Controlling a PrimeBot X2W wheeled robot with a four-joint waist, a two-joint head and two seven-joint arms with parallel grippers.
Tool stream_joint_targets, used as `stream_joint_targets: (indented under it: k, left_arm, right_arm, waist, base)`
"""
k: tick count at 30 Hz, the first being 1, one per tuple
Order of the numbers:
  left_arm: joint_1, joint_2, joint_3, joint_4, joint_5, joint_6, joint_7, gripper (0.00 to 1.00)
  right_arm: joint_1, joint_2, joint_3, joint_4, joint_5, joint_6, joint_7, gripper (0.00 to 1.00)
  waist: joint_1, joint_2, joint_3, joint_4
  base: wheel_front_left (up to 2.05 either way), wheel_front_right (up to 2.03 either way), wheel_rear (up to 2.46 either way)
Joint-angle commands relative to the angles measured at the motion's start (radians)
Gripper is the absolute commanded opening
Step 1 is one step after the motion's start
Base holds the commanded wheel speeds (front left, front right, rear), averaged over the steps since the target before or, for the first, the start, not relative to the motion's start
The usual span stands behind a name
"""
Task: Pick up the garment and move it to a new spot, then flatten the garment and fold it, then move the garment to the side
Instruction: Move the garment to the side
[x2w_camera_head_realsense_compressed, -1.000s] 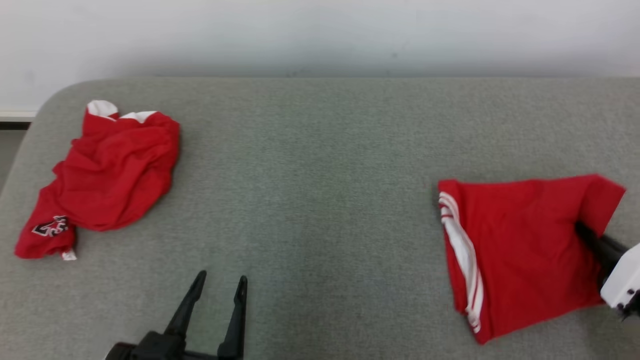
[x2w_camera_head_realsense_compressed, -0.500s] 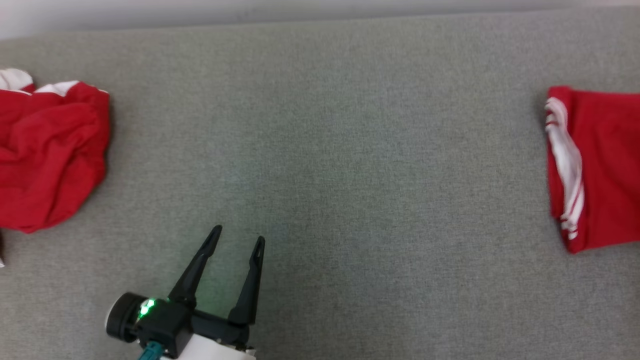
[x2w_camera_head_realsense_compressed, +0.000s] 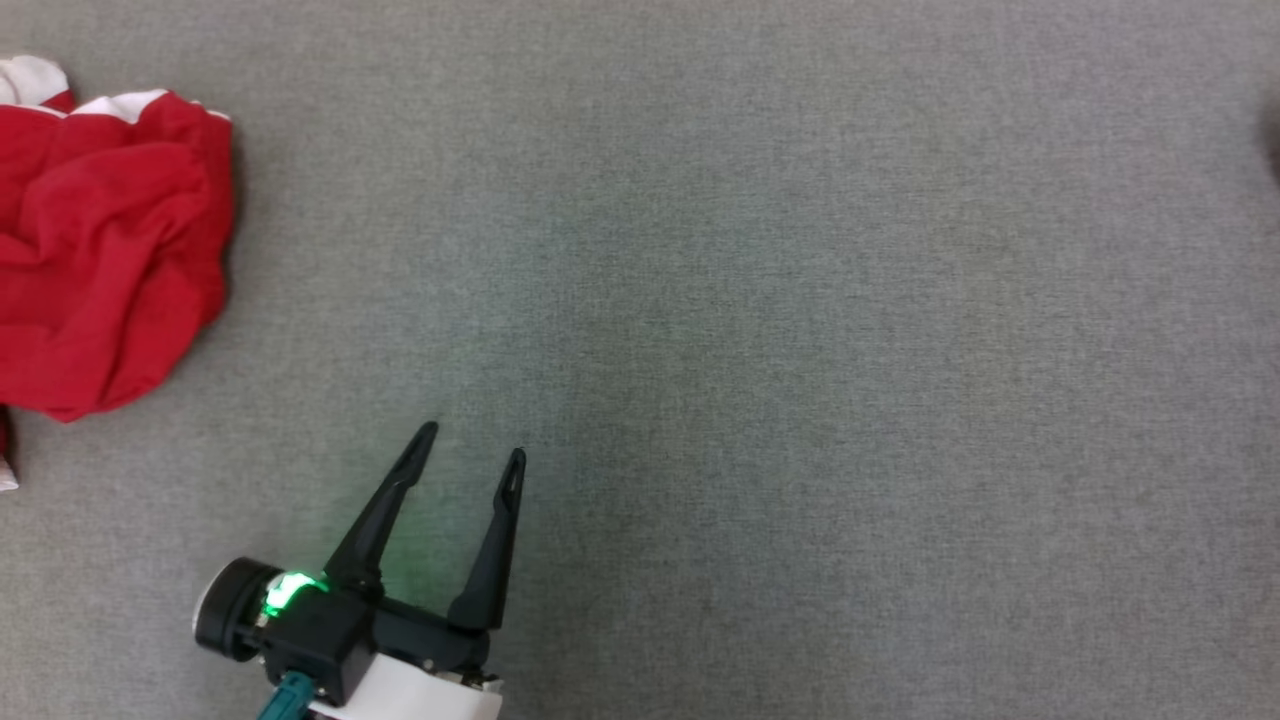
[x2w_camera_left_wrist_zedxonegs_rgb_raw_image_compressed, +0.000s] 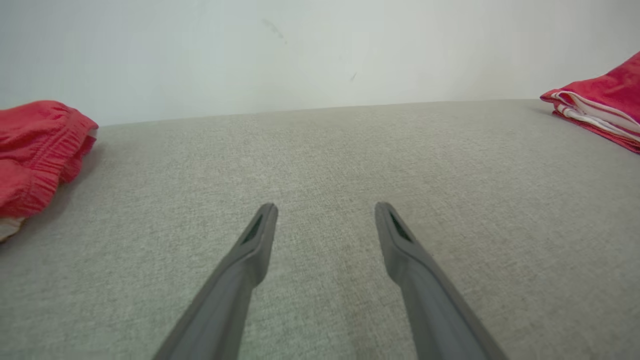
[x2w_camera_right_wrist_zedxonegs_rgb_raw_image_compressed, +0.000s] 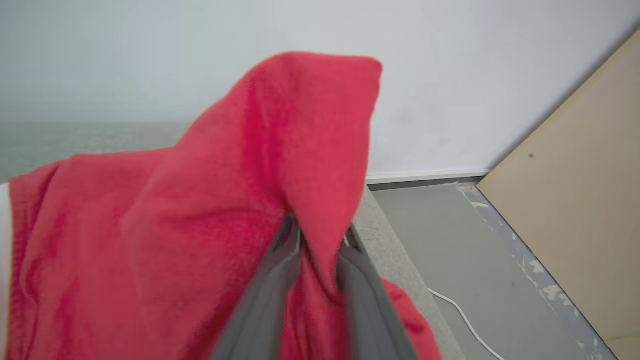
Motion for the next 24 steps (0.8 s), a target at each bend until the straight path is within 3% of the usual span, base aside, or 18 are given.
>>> stream_joint_targets:
  k: [1, 5, 8, 12, 19, 24]
  left_arm:
    - [0.005, 0.005, 0.006, -0.007, 0.003, 0.007, 0.0, 1.0]
    - [0.012, 0.001, 0.018, -0.004, -0.009, 0.019, 0.0, 1.0]
    - [0.016, -0.003, 0.023, 0.0, -0.016, 0.024, 0.0, 1.0]
    - [0.039, -0.012, 0.033, 0.019, -0.029, 0.038, 0.0, 1.0]
    - [0.098, -0.032, 0.051, 0.054, -0.056, 0.064, 0.0, 1.0]
    - [0.149, -0.04, 0.071, 0.07, -0.077, 0.084, 0.0, 1.0]
  right_arm:
    - [-0.049, -0.017, -0.03, 0.07, -0.05, -0.002, -0.036, 1.0]
    - [-0.087, -0.024, -0.07, 0.089, -0.149, -0.002, -0.06, 1.0]
    - [-0.071, -0.008, -0.12, 0.007, -0.192, -0.002, -0.059, 1.0]
    - [0.061, 0.034, -0.264, -0.195, -0.298, -0.002, -0.059, 1.0]
    - [0.388, 0.217, -0.495, -0.599, -0.517, -0.002, -0.059, 1.0]
    - [0.628, 0.374, -0.57, -0.853, -0.615, -0.002, -0.059, 1.0]
  waist:
    - [-0.0001, -0.0001, -0.009, -0.003]
    - [-0.0001, -0.0001, -0.045, -0.016]
    - [-0.0001, -0.0001, -0.067, -0.029]
    - [-0.0001, -0.0001, -0.133, -0.053]
    - [-0.0001, -0.0001, -0.27, -0.061]
    - [-0.0001, -0.0001, -0.362, -0.043]
  base:
    - [0.0, 0.0, 0.0]
    - [0.0, 0.0, 0.0]
    - [0.0, 0.0, 0.0]
    - [0.0, 0.0, 0.0]
    - [0.0, 0.0, 0.0]
    - [0.0, 0.0, 0.0]
